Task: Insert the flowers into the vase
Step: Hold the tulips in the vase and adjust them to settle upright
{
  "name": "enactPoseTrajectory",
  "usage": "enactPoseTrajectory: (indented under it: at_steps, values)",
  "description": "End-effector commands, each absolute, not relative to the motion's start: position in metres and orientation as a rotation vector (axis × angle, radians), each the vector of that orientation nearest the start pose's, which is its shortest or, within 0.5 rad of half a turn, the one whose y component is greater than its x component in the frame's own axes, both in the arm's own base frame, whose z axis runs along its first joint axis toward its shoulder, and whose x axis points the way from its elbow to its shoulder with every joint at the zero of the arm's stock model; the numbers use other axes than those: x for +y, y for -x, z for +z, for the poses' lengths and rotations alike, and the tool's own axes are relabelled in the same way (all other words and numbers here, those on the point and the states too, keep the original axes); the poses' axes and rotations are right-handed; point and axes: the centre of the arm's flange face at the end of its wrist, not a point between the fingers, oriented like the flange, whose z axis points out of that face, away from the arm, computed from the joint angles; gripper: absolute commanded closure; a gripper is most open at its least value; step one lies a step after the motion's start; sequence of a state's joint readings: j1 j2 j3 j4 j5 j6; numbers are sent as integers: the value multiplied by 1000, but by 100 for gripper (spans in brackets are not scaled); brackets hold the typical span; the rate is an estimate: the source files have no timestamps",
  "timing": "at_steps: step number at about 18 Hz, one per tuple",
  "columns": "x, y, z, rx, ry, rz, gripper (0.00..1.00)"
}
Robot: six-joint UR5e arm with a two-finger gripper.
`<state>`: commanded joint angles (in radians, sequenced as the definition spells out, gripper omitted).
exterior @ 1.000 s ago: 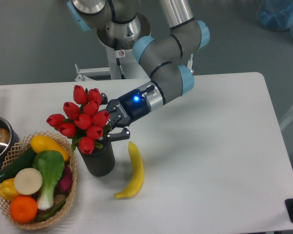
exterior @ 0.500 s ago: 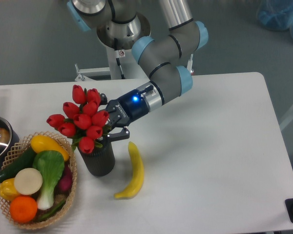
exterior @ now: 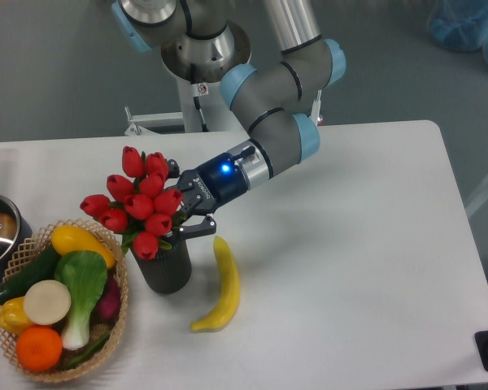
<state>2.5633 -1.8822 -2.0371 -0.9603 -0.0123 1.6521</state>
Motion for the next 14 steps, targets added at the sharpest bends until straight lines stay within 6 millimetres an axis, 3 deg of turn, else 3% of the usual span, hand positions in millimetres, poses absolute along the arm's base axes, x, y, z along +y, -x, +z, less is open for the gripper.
enactPoseTrajectory:
  at_steps: [7,10,14]
  values:
    - [473,299,273,392,1534,-513,42]
    - [473,299,273,393,1534,-512,29]
    - [472,300,273,393,1533,-507,27]
